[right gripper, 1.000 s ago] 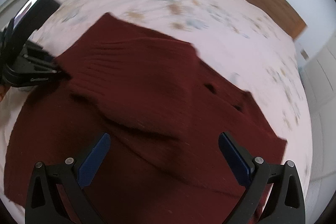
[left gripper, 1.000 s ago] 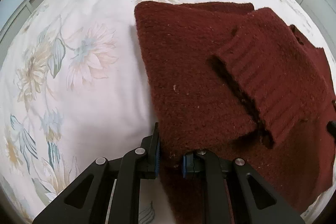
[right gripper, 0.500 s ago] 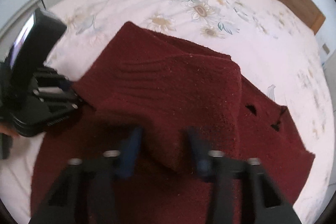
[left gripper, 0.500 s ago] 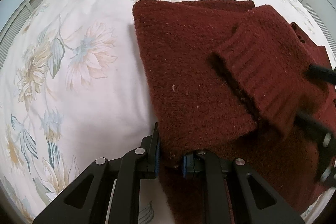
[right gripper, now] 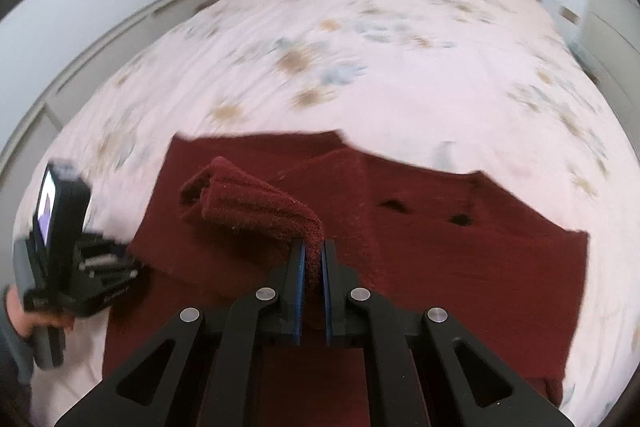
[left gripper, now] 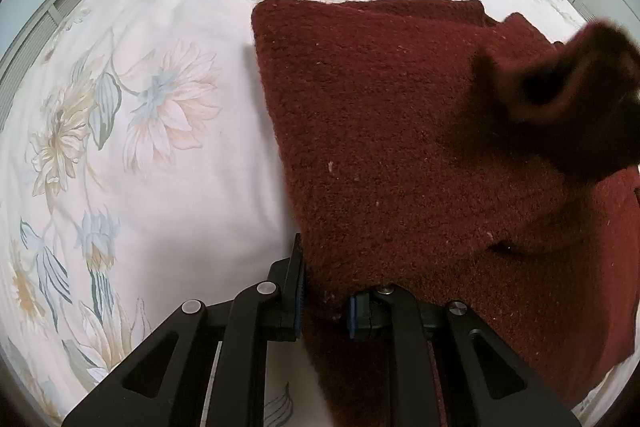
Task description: Fold small clothes
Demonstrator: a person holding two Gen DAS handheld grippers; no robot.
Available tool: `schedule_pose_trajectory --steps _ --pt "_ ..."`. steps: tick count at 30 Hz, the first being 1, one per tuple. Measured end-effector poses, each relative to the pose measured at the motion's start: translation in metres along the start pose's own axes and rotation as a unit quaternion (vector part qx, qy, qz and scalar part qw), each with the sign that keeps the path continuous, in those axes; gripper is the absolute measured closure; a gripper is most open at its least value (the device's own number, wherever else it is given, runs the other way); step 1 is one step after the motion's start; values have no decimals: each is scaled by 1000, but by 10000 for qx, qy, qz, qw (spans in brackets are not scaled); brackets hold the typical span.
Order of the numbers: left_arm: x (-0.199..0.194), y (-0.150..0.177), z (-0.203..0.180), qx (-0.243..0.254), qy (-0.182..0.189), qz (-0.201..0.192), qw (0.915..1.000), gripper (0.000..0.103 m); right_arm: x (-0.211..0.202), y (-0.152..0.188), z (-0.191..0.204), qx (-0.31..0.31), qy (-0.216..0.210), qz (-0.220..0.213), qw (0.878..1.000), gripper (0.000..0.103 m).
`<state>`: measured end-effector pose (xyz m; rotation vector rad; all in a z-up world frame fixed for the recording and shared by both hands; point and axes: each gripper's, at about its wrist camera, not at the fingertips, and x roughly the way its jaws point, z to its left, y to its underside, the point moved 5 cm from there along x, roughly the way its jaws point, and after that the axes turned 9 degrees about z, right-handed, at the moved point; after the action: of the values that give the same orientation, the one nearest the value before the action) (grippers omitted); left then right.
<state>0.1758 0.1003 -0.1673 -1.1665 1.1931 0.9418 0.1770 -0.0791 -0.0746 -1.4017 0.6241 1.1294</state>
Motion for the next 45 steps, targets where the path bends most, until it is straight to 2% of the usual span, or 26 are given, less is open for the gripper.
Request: schedule_pose_trajectory --steps 10,13,20,24,26,28,32,34,38,42,45 --pt "2 0 -1 5 -34 10 10000 89 -16 16 -88 1398 49 -91 9901 97" --pt "3 -1 -1 18 -58 17 10000 89 -12 28 -104 1576 311 4 9870 97" --pt "5 -2 -4 46 -127 20 9999 89 22 65 -129 1933 335 449 9795 97" --pt "6 -2 -5 55 -135 22 9999 89 29 82 -142 2126 444 663 9739 93" --pt "6 -2 -5 56 -139 16 9999 89 24 87 -152 2286 522 706 9696 77" --pt "6 -2 -5 65 -145 8 9999 89 16 92 -163 2462 619 755 9643 48" --pt "7 0 -7 79 -165 5 9998 89 -3 90 -187 2781 498 609 9573 39" --pt "7 1 -9 97 -187 9 9998 89 -9 83 -198 2904 416 561 9543 26" --pt "8 1 -12 95 -207 22 9997 89 -1 68 -204 2920 194 679 9538 24" --pt "8 0 -14 92 -222 31 9997 89 33 62 -194 2809 136 1107 9532 24" --pt "8 0 -15 91 -222 31 9997 89 46 60 -185 2602 565 1128 9573 24"
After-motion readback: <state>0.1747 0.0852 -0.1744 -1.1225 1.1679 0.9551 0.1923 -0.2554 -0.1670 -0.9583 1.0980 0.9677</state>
